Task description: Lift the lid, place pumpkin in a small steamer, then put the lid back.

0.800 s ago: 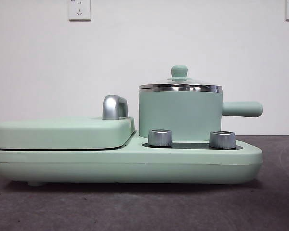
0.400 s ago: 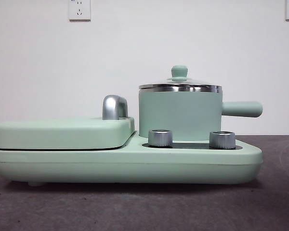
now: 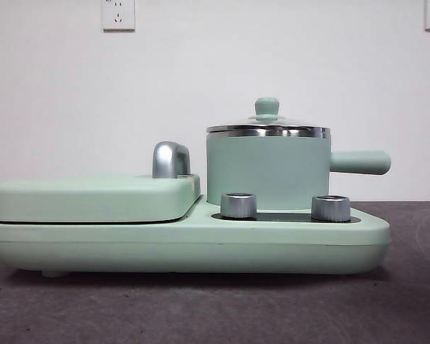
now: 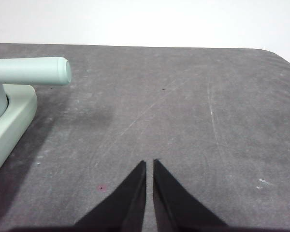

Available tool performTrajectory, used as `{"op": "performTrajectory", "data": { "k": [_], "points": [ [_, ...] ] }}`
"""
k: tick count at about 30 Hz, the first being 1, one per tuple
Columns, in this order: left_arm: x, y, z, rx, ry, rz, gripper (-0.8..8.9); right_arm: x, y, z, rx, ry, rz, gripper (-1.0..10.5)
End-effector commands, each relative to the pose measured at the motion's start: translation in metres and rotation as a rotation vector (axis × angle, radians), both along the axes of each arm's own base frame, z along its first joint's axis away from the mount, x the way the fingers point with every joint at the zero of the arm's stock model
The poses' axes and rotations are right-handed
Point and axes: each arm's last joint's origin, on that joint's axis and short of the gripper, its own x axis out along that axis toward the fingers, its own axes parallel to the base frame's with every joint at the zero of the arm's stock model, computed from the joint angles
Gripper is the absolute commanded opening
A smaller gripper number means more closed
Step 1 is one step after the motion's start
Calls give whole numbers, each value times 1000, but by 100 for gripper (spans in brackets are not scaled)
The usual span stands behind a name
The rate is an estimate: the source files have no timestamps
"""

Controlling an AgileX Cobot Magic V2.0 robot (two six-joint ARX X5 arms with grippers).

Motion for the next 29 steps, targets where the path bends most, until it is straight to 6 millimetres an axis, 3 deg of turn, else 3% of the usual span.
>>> {"op": "performTrajectory", "data": {
  "k": [1,29],
  "points": [
    [1,0,-5,7,1,0,20,0,0,-1,-4,-6,2,21],
    [1,2,-5,15,2,60,20,0,0,-1,-4,-6,2,21]
  ]
}}
